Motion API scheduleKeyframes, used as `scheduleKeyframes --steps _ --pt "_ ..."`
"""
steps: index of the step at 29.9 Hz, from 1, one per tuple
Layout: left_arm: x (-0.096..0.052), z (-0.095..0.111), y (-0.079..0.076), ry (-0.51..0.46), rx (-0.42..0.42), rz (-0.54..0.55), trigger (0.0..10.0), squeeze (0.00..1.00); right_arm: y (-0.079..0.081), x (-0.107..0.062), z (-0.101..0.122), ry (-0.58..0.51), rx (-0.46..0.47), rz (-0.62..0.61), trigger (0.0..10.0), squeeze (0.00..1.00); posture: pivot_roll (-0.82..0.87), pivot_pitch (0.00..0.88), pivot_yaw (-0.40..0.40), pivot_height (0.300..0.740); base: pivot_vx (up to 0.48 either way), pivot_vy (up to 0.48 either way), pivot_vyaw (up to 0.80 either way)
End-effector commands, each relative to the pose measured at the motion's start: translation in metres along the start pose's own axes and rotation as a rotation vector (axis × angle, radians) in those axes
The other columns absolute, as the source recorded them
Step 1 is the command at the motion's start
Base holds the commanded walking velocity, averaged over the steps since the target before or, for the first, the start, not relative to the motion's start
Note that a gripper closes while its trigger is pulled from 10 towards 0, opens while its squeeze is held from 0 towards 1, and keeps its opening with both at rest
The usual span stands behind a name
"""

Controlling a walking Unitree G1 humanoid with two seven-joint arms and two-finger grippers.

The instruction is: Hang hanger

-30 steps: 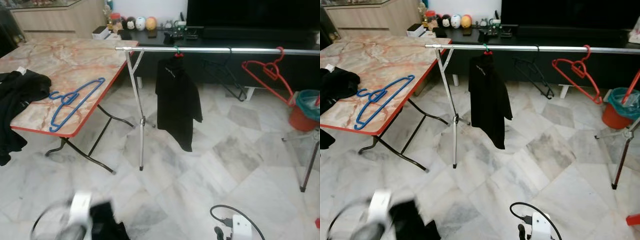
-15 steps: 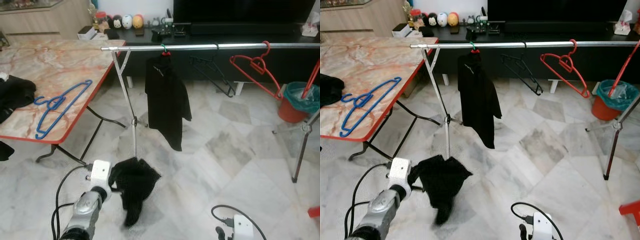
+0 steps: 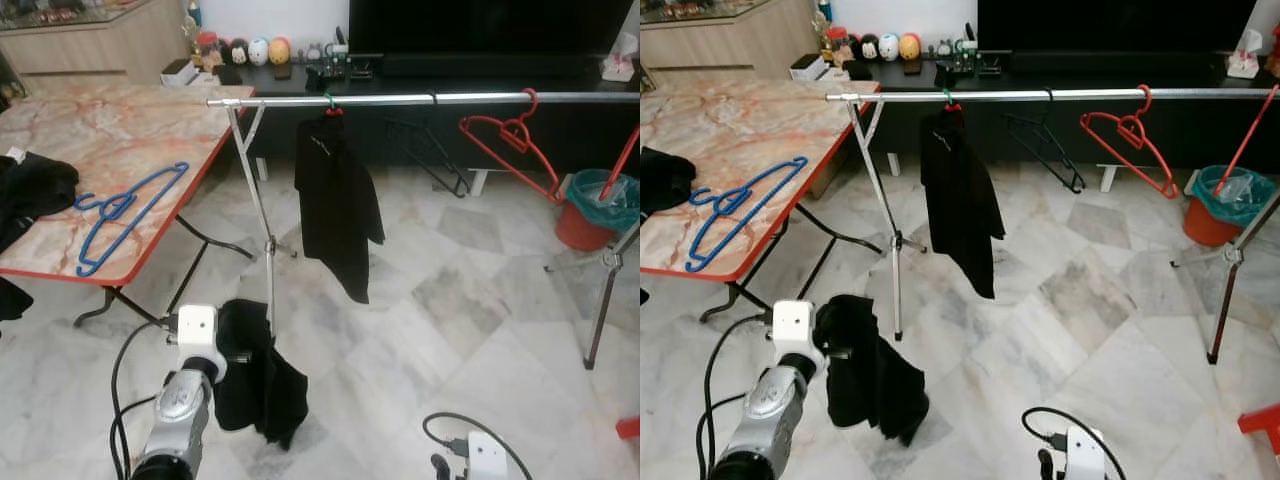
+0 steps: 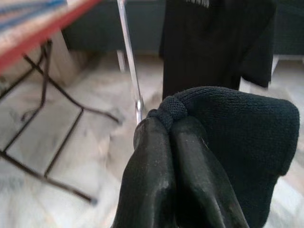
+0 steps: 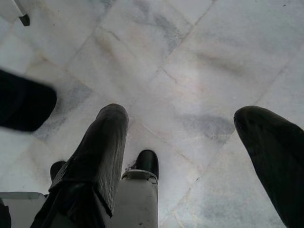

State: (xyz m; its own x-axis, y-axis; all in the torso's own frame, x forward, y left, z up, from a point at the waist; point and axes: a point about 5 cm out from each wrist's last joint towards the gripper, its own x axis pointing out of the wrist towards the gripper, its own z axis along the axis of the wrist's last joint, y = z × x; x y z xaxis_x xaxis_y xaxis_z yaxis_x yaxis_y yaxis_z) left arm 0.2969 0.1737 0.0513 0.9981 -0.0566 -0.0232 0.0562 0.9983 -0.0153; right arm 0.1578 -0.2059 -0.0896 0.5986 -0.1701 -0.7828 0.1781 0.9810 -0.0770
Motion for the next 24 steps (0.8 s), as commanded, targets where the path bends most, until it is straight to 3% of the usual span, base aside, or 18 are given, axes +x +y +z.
scheduleKeyframes --steps 1,6,12,16,24 --pt "-0.002 0.008 0.001 -0.052 -0.011 0.014 10.0 0.00 0.003 -0.001 -0.002 -0.006 0.004 0.009 10.0 0.00 0.00 0.000 0.060 0.740 0.000 0.000 0.00" --pt "-0.015 0.008 -0.001 -0.063 0.028 -0.016 10.0 0.00 0.003 -0.001 -0.001 -0.014 0.011 0.005 10.0 0.00 0.00 0.000 0.056 0.740 0.000 0.000 0.00" --pt "-0.037 0.016 0.025 -0.079 0.048 0.067 10.0 0.00 0.000 0.000 0.001 -0.022 0.018 -0.003 10.0 0.00 0.01 0.002 0.046 0.740 0.000 0.000 0.00" --pt "-0.039 0.019 0.030 -0.083 0.038 0.105 10.0 0.00 0.000 0.000 0.002 -0.026 0.019 0.000 10.0 0.00 0.02 0.008 0.041 0.740 0.000 0.000 0.00" --pt "-0.032 0.021 0.022 -0.055 0.017 0.093 10.0 0.00 0.000 0.000 0.003 -0.030 0.023 -0.002 10.0 0.00 0.01 0.018 0.046 0.740 0.000 0.000 0.00"
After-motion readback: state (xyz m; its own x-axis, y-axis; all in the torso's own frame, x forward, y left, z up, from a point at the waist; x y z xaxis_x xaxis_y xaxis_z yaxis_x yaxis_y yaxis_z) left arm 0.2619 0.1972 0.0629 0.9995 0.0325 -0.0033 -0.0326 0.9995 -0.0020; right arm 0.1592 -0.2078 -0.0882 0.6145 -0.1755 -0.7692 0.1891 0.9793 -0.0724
